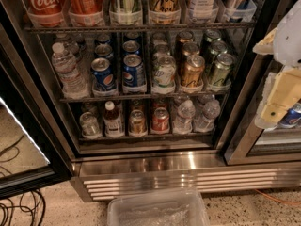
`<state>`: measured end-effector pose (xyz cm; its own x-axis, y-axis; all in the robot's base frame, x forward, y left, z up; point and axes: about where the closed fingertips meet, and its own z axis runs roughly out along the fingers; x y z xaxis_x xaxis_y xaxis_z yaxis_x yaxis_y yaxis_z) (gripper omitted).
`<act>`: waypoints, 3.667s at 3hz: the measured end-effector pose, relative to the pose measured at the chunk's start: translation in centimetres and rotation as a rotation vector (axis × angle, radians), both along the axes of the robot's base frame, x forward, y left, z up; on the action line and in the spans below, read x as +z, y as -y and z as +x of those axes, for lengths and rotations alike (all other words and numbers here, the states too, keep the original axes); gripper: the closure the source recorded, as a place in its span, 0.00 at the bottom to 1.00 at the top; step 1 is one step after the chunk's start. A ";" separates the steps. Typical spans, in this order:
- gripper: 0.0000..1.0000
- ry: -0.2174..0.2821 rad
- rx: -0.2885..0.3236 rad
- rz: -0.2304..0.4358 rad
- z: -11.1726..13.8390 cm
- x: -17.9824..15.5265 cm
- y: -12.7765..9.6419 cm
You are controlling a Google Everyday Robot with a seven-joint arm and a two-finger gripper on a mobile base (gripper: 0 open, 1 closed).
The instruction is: Pick 7up can from middle shelf of fridge
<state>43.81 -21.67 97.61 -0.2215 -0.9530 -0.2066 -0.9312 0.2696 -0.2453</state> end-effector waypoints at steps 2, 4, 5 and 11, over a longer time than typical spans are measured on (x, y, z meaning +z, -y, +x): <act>0.00 0.014 -0.018 0.046 0.7 -1.0 -0.6; 0.00 0.090 -0.062 0.203 3.5 -3.5 -3.4; 0.00 0.090 -0.062 0.203 3.5 -3.5 -3.4; 0.00 0.238 -0.182 0.531 7.8 -4.9 -12.4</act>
Offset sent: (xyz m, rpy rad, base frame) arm 0.0178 0.0135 -0.0282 0.1183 -0.0197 -0.0461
